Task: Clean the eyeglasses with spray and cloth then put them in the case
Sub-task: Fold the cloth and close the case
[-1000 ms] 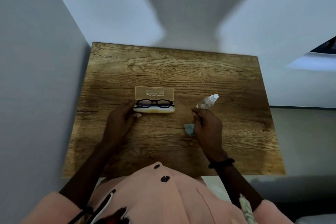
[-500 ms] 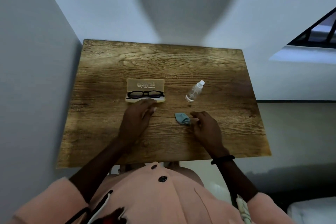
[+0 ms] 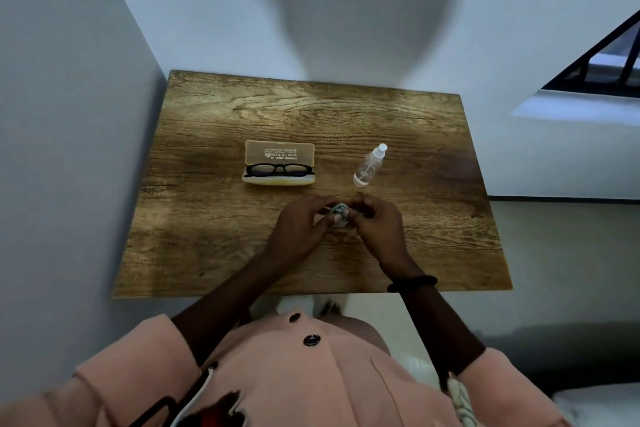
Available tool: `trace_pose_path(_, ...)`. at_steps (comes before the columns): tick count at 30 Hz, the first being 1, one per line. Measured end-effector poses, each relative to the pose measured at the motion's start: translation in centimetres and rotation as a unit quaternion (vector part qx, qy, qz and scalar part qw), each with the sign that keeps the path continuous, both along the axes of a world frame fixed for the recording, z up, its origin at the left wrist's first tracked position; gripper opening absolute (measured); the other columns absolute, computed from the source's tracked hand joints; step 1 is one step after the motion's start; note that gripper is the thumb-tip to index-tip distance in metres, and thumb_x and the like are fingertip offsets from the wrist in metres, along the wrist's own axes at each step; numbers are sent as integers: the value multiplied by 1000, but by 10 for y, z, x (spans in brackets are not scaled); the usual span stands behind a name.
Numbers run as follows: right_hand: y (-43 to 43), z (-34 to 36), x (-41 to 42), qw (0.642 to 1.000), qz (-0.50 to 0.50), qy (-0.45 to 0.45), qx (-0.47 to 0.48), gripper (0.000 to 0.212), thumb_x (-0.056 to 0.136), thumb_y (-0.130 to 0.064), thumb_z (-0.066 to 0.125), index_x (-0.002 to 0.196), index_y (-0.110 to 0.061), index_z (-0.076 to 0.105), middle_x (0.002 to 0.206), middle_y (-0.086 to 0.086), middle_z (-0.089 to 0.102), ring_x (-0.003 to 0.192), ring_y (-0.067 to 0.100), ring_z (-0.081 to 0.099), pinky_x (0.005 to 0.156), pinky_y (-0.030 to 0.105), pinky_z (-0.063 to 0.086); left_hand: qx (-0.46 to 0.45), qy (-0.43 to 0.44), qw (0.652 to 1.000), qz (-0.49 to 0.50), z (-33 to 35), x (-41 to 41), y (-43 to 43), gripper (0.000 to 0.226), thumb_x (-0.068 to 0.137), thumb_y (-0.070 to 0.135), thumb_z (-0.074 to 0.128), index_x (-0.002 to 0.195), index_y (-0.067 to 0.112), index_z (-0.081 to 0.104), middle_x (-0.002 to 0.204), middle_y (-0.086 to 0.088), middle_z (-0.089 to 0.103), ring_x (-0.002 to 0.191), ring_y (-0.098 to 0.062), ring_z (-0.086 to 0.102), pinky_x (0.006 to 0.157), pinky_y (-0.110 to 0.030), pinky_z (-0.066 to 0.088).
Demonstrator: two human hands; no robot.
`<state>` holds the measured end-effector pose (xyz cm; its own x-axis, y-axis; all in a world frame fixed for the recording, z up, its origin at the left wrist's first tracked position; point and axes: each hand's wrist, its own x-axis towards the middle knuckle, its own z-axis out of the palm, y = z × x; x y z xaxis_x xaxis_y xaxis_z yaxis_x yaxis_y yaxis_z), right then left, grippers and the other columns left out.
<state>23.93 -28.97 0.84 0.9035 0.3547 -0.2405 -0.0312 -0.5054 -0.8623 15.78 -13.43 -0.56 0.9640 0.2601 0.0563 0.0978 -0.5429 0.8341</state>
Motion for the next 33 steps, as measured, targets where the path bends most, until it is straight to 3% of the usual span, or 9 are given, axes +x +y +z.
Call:
trace_pose_path(4,6,31,-9,992,-16,61,111,13,94,-7,68,100,-16,74,83,2,79,64,10,71,57,19,51,-83,4,995,46,19,-6,-1,28,93,22,73,121,20,74,109,6,77,97,1,69,81,-12,53)
trace_pose_path(6,6,42,-9,987,-18,77,142,11,95,-7,66,101,-14,73,83,5,78,62,12,69,57,21,51,-180,20,979,89,31,-9,0,24,92,18,74,116,22,76,100,10,77,91,2,72,79,-15,55)
trace_pose_path(10,4,56,-8,981,-35,93,164,9,96,-14,65,103,-15,72,89,8,79,68,17,71,60,26,52,-349,30,922,163,44,-18,9,23,94,17,71,115,9,75,100,-4,80,87,-12,75,72,-26,59)
trace_pose_path(17,6,74,-18,966,-39,125,222,15,98,-14,62,106,-9,73,103,8,77,88,18,71,69,30,53,-527,36,825,200,70,-23,8,20,102,11,57,111,21,72,105,-2,77,83,-12,72,64,-24,58)
trace_pose_path(21,9,84,-27,938,-24,195,287,17,100,-13,56,99,-11,72,100,10,75,86,20,68,71,31,52,-499,33,847,177,83,-25,7,26,105,10,48,99,18,72,103,2,77,92,-16,72,69,-26,58)
trace_pose_path(24,12,88,-31,936,-22,191,294,18,100,-12,55,100,-8,72,99,13,74,86,23,67,72,34,51,-393,25,903,173,87,-24,6,22,105,18,52,110,17,74,112,3,75,106,-18,70,81,-31,57)
trace_pose_path(28,12,87,-32,941,7,166,296,22,97,-17,58,106,-2,71,102,20,72,91,30,67,80,42,52,-231,-43,968,88,88,-25,8,31,93,47,67,116,27,73,123,8,69,117,-10,66,93,-31,56)
trace_pose_path(31,13,88,-32,945,15,149,290,22,90,-21,60,100,-5,72,96,17,70,90,32,66,77,41,53,-178,-73,980,57,92,-25,6,22,91,35,73,108,21,77,113,11,74,112,-4,67,94,-20,53)
trace_pose_path(33,13,89,-32,953,16,115,279,16,90,-21,60,92,-12,73,92,12,71,89,30,67,74,38,54,-170,-85,979,79,93,-25,6,15,90,27,75,102,18,79,102,10,77,103,-3,70,92,-22,54)
